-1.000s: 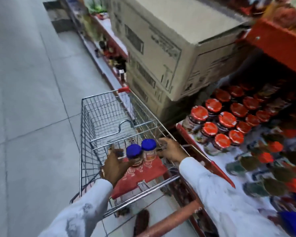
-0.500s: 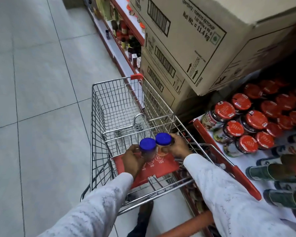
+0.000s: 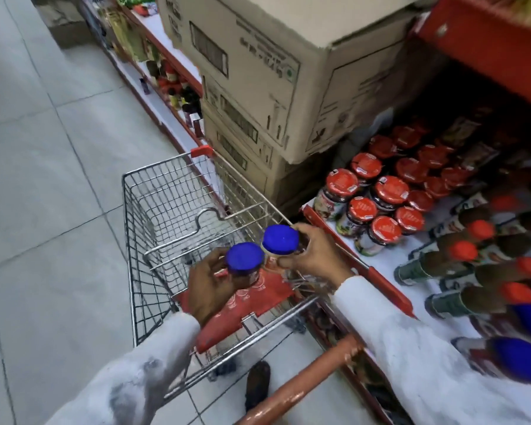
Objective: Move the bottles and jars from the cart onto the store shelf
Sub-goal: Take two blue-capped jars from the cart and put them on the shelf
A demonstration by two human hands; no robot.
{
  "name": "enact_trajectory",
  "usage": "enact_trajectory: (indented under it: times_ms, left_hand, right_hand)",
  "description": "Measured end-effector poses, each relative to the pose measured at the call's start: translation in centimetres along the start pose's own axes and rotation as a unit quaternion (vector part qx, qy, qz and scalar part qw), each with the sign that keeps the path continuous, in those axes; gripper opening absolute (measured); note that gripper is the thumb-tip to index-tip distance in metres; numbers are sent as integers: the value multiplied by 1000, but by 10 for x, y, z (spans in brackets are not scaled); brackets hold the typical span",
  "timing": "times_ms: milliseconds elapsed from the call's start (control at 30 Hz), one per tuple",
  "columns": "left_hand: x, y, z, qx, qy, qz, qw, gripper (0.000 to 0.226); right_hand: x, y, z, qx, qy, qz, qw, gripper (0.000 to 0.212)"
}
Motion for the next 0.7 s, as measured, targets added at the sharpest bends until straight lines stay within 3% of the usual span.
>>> enact_trajectory:
  times_ms: [233,567,700]
  left_hand:
    - [65,30,109,17,103,-98,990,67]
    - [173,197,187,-41,226,-311,922,65]
    - [206,270,182,-36,177,-380,907,63]
  right_hand:
    - [137,-100,-33,-92,-58,133,985,53]
    - [329,-218,35,-100,-32,344,933,55]
    - [386,-245,82,-107,-8,412,905,59]
Point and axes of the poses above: each hand's wrist, its own x-axis away from the middle knuckle, its own y-axis out of the palm, z = x × y, the point moved 3 cm from there along -x, towards the middle knuckle, and after that the axes turned 1 degree about -y, right-handed, at the moved point
